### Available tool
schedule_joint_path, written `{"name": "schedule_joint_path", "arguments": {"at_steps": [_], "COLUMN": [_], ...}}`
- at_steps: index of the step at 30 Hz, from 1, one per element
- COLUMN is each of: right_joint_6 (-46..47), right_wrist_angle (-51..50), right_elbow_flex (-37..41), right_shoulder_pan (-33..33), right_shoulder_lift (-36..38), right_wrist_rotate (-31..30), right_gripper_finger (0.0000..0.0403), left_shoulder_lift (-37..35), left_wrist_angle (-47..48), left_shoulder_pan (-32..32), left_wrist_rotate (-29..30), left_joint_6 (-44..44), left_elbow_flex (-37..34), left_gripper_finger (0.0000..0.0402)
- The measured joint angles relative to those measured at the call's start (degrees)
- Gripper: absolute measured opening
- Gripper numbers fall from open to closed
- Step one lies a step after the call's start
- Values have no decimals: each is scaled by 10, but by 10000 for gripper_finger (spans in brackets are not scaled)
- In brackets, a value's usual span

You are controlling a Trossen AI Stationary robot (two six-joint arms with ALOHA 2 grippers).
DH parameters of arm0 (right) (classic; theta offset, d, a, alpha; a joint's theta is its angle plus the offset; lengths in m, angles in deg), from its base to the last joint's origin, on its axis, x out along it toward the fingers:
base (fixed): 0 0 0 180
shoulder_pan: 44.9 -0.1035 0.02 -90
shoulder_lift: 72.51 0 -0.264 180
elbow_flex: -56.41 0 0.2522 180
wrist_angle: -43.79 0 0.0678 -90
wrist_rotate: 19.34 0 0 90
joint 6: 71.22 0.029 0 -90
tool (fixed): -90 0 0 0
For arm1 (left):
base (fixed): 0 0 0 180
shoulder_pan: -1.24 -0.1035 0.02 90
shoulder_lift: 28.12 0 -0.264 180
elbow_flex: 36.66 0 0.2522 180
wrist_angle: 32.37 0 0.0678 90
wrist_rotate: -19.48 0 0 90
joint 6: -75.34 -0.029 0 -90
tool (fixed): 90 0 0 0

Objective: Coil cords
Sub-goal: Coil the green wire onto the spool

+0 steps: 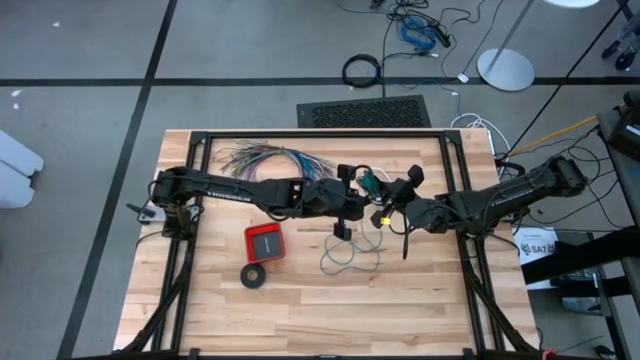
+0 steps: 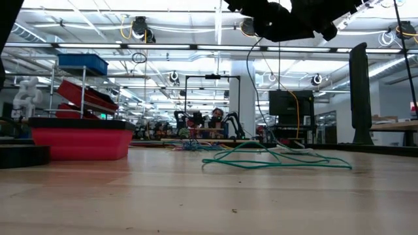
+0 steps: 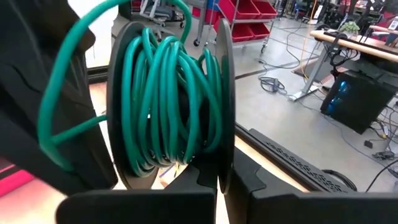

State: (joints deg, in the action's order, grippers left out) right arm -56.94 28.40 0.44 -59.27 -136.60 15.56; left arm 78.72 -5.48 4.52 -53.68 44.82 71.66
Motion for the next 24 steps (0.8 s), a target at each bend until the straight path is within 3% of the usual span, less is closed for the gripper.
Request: {"name": "schedule_joint_path", "arguments": {"at_steps": [16, 24], "right_joint_6": [-80, -104], "right_wrist_angle": [123, 144], "right_elbow_flex": [0, 1], "right_shoulder_pan": [16, 17], "right_shoulder_lift": [-49, -49], "right_wrist_rotate": [32, 36], "right_gripper_finger": [0, 0], "left_shoulder_lift": [15, 23], "left_wrist_angle": [12, 10], "left_shoulder_pan": [1, -1], "left_wrist_rotate": [-2, 29], "left_joint_6": [16, 37], "left_elbow_flex": [0, 1], "left_gripper_finger": [1, 1]}}
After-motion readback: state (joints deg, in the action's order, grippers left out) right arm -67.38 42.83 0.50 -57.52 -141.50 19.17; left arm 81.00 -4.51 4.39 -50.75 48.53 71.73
